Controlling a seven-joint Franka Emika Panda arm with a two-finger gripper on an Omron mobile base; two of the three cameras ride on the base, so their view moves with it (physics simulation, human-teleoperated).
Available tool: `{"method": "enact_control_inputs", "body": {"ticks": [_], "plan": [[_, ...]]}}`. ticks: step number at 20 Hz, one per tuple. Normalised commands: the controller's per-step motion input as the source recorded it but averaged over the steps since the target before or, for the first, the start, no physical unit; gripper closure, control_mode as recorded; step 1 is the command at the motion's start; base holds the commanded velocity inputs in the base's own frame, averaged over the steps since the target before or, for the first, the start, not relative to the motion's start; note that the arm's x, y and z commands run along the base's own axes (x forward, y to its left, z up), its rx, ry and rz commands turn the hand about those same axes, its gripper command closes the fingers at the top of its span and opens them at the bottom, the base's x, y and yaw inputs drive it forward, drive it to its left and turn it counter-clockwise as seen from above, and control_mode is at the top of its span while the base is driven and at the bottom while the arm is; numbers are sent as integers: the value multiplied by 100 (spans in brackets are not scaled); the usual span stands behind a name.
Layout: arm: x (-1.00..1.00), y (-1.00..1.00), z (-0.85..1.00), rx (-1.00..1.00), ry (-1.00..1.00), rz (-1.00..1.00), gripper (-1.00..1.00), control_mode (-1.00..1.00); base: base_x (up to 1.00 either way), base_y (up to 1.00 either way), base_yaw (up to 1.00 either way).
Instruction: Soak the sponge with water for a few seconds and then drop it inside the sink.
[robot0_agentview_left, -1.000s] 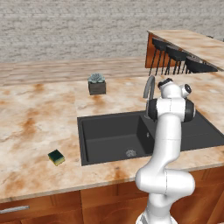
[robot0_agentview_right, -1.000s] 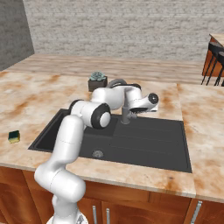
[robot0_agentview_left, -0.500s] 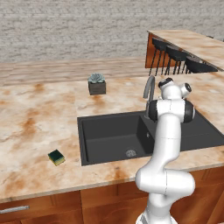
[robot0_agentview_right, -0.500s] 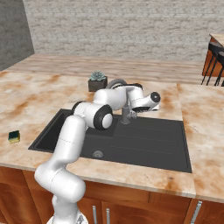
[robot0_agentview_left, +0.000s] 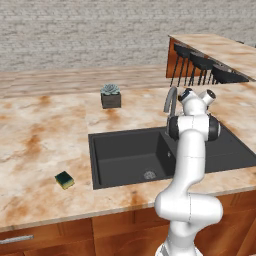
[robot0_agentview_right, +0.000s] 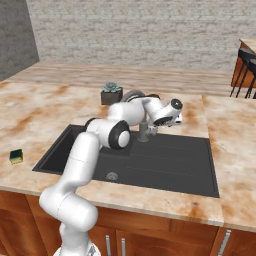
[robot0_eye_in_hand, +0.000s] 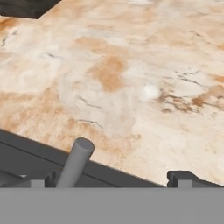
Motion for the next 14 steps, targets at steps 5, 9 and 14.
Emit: {"method": "enact_control_inputs", "body": {"ticks": [5, 9, 14], "plan": [[16, 0, -52, -15, 0, -14, -100, -100, 0, 0, 0], [18, 0, -60, -13, 0, -15, -100, -100, 0, 0, 0], [14, 0, -59, -12, -2, -14, -100, -100, 0, 0, 0]]}}
